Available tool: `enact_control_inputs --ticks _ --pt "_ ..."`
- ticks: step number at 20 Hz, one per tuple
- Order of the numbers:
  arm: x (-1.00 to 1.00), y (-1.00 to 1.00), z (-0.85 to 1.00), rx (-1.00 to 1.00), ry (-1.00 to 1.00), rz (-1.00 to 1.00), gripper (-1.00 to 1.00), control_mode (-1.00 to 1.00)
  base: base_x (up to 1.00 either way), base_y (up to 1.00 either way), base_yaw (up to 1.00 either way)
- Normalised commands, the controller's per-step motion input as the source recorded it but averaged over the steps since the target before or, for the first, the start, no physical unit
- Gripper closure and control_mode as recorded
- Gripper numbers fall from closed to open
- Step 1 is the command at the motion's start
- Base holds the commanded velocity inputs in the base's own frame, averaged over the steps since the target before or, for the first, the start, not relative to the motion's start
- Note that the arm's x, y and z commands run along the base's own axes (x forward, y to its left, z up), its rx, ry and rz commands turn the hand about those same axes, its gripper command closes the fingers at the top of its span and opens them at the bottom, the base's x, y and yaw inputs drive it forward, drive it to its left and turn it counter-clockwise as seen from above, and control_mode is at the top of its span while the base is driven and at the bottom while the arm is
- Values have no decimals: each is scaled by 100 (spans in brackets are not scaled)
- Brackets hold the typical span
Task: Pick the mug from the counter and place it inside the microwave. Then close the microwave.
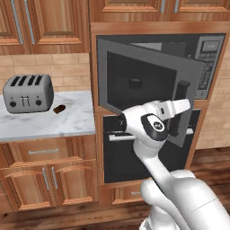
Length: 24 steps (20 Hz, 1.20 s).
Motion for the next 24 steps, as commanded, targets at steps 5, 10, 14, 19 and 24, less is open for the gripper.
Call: enact_control_inputs --ticks 5,10,14,19,24 --pt "64 -28 0 9 1 9 -100 -100 0 0 0" --pt "68 -29 0 13 0 9 -100 -100 0 0 0" --pt "68 -28 0 14 0 8 -100 -100 0 0 0" --pt "64 -27 0 13 0 8 -100 -100 0 0 0" --pt "59 -25 0 11 0 9 -100 -100 0 0 0"
